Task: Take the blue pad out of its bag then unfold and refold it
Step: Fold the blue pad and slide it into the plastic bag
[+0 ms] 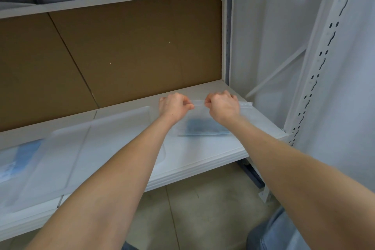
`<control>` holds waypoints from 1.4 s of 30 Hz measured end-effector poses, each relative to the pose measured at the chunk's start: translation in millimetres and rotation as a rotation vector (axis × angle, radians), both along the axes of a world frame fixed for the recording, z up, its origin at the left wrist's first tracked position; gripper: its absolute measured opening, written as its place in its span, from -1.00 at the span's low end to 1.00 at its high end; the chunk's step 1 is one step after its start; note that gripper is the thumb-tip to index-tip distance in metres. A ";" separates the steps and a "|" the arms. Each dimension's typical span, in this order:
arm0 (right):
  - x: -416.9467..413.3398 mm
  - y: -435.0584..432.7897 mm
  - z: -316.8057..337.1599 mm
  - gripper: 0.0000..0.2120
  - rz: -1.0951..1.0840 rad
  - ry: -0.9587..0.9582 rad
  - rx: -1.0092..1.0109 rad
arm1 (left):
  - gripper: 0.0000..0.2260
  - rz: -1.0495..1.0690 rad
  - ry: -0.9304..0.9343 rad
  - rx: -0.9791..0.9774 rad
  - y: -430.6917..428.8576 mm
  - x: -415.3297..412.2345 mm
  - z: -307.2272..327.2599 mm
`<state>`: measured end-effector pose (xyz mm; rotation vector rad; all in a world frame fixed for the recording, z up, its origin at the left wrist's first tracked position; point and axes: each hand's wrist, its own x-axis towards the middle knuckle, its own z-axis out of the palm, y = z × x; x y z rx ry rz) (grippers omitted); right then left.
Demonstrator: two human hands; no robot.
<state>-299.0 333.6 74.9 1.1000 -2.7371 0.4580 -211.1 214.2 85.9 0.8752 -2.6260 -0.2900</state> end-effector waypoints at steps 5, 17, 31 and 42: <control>-0.6 -2.6 -1.6 -0.73 0.011 0.035 -0.001 | -0.81 0.042 0.042 0.145 -9.9 5.0 -1.8; -4.1 -9.8 0.0 -0.73 0.003 0.062 -0.005 | -0.81 0.070 0.131 0.336 -28.9 12.3 -9.5; -4.8 -9.2 -2.1 -0.73 -0.022 0.063 -0.017 | -0.85 0.006 0.221 0.446 -48.1 20.6 -22.3; -5.9 -10.2 -5.5 -0.76 0.028 0.058 -0.013 | -0.53 -0.107 0.189 0.294 -37.1 14.7 -21.2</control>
